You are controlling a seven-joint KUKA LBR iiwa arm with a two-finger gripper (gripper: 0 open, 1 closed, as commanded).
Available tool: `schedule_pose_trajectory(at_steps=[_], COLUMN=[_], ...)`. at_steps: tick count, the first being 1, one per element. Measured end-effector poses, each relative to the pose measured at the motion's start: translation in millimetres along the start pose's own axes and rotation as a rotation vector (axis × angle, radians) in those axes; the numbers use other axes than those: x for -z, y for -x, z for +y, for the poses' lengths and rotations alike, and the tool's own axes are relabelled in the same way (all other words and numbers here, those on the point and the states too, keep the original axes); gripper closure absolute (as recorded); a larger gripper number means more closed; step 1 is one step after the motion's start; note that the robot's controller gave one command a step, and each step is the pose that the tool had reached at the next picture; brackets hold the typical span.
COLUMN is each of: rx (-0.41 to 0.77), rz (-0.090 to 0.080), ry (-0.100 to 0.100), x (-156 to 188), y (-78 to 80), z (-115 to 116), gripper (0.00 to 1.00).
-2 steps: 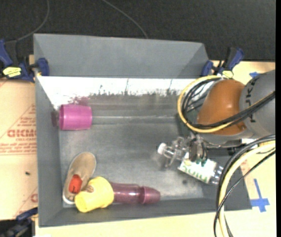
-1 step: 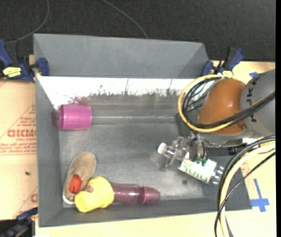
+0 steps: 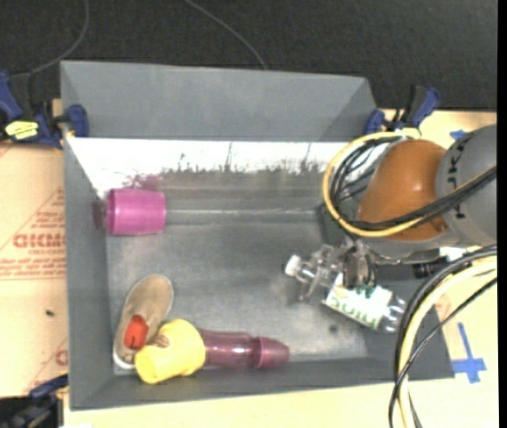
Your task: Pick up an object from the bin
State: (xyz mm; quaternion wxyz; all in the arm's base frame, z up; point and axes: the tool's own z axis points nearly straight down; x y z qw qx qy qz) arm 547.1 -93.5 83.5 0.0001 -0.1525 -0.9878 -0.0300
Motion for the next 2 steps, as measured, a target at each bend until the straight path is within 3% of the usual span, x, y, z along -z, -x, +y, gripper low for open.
schedule_pose_trajectory(at_steps=[2], rx=[0.0], rz=[0.002], ry=[0.001], x=[9.6], y=[-0.8], z=[0.5], gripper=[1.0])
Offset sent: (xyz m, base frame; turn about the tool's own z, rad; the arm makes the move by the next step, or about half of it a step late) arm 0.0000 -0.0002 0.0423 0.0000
